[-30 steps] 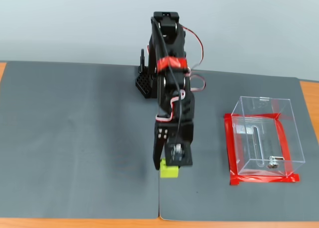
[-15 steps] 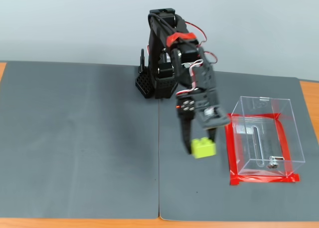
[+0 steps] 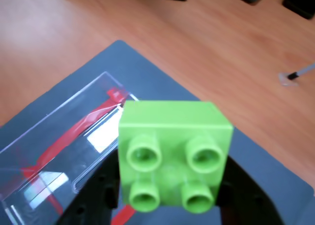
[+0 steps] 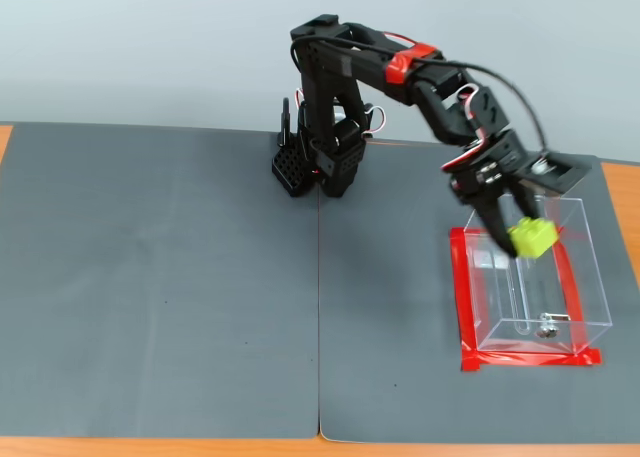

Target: Pick the green lego block and place it into the transparent box

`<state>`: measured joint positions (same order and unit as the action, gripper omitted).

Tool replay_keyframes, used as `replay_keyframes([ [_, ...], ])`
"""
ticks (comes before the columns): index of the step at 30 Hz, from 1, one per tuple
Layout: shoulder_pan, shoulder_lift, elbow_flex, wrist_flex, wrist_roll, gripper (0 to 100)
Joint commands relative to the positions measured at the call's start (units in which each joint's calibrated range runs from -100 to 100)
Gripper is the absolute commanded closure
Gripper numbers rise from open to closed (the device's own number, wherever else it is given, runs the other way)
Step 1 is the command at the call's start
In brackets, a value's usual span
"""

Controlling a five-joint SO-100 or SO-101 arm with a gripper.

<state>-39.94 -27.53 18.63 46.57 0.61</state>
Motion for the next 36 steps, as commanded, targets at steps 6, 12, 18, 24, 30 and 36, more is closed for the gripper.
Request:
replay_keyframes([
  [6, -6.3, 6.0, -3.4, 0.1, -0.2, 91],
  [12, -6.7, 10.7, -3.4, -0.6, -0.2, 91],
  [18, -6.7, 13.5, -3.5, -0.7, -0.3, 90],
  [24, -7.2, 14.6, -3.5, -0.7, -0.3, 90],
  [30, -9.7, 14.7, -3.5, -0.7, -0.3, 81],
  [36, -11.1, 14.6, -3.5, -0.7, -0.3, 70],
])
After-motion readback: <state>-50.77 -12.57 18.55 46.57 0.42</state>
